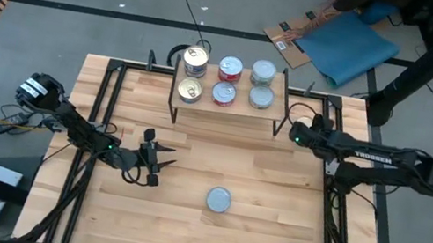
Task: Stack canned seafood by type on shelf
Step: Stack the blue pink tuna can on top of the other blue pink tuna can on the shelf
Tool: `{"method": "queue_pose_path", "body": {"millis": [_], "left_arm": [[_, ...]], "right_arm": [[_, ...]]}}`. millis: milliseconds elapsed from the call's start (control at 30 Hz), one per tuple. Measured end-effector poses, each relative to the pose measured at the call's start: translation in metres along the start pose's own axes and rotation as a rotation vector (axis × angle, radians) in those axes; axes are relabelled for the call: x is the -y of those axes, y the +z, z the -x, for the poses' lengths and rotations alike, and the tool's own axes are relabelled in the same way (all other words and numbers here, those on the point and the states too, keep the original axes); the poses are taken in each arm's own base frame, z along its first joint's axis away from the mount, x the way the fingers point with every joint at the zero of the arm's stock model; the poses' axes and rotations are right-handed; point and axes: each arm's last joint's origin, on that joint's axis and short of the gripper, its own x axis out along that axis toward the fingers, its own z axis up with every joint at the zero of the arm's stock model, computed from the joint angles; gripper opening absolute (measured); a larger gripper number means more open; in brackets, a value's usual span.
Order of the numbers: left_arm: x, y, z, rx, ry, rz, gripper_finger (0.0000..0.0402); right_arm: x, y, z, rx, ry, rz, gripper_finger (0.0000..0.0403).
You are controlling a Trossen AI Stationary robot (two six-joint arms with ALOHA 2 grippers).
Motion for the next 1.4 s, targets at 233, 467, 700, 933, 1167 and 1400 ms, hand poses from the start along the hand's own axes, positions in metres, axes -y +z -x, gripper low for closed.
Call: {"method": "queue_pose_path", "body": {"millis": [233, 467, 700, 933, 1167, 1400], "left_arm": [[0.0, 0.0, 0.0, 0.002, 0.0, 0.002, 0.0163], [0.0, 0.0, 0.0, 0.002, 0.0, 0.003, 0.0163], [0.0, 0.001, 0.0, 0.006, 0.0, 0.005, 0.0163], [0.0, 0.001, 0.0, 0.006, 0.0, 0.004, 0.0163], [0.0, 0.001, 0.0, 0.006, 0.0, 0.003, 0.0163], [0.0, 0.001, 0.0, 0.006, 0.0, 0.003, 0.0163]], "right_arm": [[-0.005, 0.011, -0.009, 0.027, 0.031, 0.029, 0.0], [-0.007, 0.022, -0.024, -0.015, 0.031, 0.08, 0.0], [-0.005, 0.025, -0.036, -0.094, 0.009, 0.14, 0.0], [0.003, 0.022, -0.031, -0.202, -0.018, 0.187, 0.0], [0.008, 0.029, -0.009, -0.406, -0.086, 0.307, 0.0], [0.007, 0.016, 0.008, -0.558, -0.047, 0.432, 0.0]]}}
